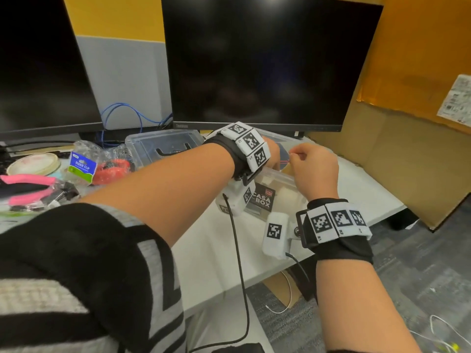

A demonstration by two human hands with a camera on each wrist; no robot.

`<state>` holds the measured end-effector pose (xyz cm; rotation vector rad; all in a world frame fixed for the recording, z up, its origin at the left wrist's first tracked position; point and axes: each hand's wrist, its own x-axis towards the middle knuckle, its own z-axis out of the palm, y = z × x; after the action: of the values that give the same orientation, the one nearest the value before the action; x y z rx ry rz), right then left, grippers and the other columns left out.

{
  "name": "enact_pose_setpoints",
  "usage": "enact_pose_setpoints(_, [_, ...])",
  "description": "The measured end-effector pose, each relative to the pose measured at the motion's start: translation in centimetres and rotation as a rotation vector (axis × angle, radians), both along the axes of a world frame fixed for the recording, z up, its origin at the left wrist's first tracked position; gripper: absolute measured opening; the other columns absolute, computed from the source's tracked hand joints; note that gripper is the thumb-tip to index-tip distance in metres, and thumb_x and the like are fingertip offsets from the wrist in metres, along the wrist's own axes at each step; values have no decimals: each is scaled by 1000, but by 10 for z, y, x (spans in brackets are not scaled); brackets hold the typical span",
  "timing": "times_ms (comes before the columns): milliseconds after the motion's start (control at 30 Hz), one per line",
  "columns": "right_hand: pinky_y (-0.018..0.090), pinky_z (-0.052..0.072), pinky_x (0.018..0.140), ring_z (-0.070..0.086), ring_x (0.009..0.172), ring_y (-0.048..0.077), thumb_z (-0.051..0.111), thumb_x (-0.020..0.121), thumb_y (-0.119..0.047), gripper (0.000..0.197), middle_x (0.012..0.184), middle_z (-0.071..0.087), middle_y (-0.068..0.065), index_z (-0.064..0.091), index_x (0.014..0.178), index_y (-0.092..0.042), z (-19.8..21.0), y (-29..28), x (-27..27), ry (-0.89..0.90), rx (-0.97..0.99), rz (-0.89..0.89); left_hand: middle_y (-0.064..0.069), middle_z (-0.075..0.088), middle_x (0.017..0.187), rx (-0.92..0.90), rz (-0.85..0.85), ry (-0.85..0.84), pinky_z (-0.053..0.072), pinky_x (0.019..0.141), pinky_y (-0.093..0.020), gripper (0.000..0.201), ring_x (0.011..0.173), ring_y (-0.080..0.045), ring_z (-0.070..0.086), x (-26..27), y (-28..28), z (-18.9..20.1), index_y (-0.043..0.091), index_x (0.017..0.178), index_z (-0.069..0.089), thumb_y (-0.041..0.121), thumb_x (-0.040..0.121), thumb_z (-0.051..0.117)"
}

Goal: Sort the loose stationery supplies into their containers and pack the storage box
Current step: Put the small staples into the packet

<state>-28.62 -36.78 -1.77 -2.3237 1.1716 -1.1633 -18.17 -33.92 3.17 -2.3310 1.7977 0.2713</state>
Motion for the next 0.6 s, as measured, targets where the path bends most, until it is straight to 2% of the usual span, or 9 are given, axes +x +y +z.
enact_pose_setpoints(100, [40, 48, 85, 58, 96, 26, 50, 92, -15, 24, 101, 68, 8, 69, 105, -13, 4, 4, 4, 60, -66, 5, -3, 61, 121, -152, -21, 237, 45, 91, -25, 32, 104, -17, 58, 15, 15, 8, 13, 124, 61, 11, 94, 49])
enact_pose_setpoints(167, [39, 47, 83, 55, 98, 27, 51, 92, -19, 24, 103, 67, 8, 68, 109, -16, 9, 12, 13, 117, -130, 14, -5, 63, 119, -264, -1, 423, 49, 85, -22, 30, 106, -18, 61, 30, 30, 11, 11, 120, 64, 8, 94, 50])
enact_pose_setpoints(267, [37, 48, 85, 57, 97, 23, 55, 91, -19, 22, 102, 67, 7, 69, 107, -15, 23, 33, 37, 97, -162, 174, -9, 66, 110, -454, 74, 626, 51, 93, -34, 24, 104, -24, 63, 57, 63, 12, 8, 109, 68, 6, 90, 54])
enact_pose_setpoints(333, [32, 47, 84, 58, 97, 20, 57, 90, -20, 20, 101, 67, 6, 69, 105, -14, 31, 53, 56, 112, -127, 315, -12, 68, 108, -557, 132, 705, 52, 92, -37, 20, 102, -25, 63, 78, 86, 8, 9, 103, 71, 7, 87, 58])
enact_pose_setpoints(467, [26, 44, 75, 59, 86, 23, 59, 88, -15, 16, 89, 68, 10, 70, 93, -5, 23, 87, 96, 288, -1, 561, -9, 68, 101, -698, 306, 939, 51, 81, -31, 19, 91, -19, 64, 116, 139, -12, 8, 105, 66, 3, 90, 55])
enact_pose_setpoints(533, [20, 43, 65, 57, 78, 17, 65, 84, -15, 11, 79, 65, 3, 71, 86, -6, 9, 94, 112, 342, 143, 646, -7, 65, 96, -766, 409, 1052, 51, 78, -29, 19, 86, -19, 63, 129, 162, -28, 7, 109, 63, 3, 93, 53])
enact_pose_setpoints(600, [18, 42, 64, 55, 79, 13, 71, 80, -18, 12, 81, 62, -2, 70, 90, -10, -8, 97, 128, 412, 291, 691, -7, 65, 97, -787, 504, 1171, 52, 76, -28, 19, 84, -20, 63, 141, 182, -47, 7, 109, 61, 4, 92, 54])
